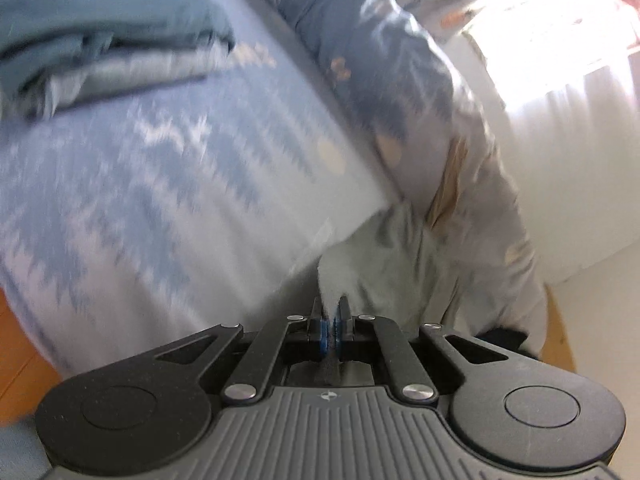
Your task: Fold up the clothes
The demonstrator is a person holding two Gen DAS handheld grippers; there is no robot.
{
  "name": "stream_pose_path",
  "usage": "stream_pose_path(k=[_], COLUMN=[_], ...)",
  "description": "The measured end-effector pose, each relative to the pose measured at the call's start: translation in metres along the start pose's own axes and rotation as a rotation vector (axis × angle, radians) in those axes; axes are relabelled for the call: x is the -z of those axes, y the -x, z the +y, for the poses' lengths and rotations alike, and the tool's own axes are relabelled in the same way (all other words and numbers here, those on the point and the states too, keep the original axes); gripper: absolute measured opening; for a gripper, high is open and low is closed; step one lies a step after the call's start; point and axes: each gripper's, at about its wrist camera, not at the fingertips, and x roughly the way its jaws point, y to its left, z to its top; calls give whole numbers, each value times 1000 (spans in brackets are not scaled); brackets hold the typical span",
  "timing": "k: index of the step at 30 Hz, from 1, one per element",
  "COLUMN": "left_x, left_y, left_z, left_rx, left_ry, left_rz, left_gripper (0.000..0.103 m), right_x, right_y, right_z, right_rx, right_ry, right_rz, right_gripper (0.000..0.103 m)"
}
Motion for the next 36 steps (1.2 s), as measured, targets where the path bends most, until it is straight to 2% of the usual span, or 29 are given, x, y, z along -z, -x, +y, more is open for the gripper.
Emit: stream_pose_path(k=[6, 11, 15, 18, 19, 20, 22, 23, 25, 30, 36], left_x=[-66, -114, -145, -165, -172, -178, -191, -197, -209, -243, -291], left_y=[-7, -16, -25, -35, -40, -44, -51, -56, -63, -77, -90], left_z=[-25, -40, -45, -48, -47, -46, -43, -42, -39, -32, -40], left_rx=[-25, -20, 2, -31, -42, -51, -68, -75, -86, -107, -122], left_ry=[-85, -104, -95, -119, -118, -115, -110, -107, -100, -92, -86], left_rz=[-67, -121, -146, -150, -151, -152, -154, -156, -165, -204, -252], left_gripper=[6, 6, 6, 6, 6, 6, 6, 6, 6, 6, 6], right_x=[2, -5, -11, -13, -13, -12, -12, -12, -14, -31, -66], right_y=[-13, -32, -68, -98, -106, -114, -121, -122, -122, -102, -88], right_z=[3, 34, 69, 87, 90, 92, 91, 89, 85, 73, 85], right_rx=[10, -43, -72, -53, -46, -36, -28, -30, -36, -131, -246], right_ry=[48, 165, 248, 290, 294, 297, 281, 269, 255, 186, 158], right_rz=[26, 34, 52, 84, 102, 121, 136, 137, 137, 116, 72], right_gripper=[63, 63, 63, 61, 54, 41, 34, 21, 8, 5, 5])
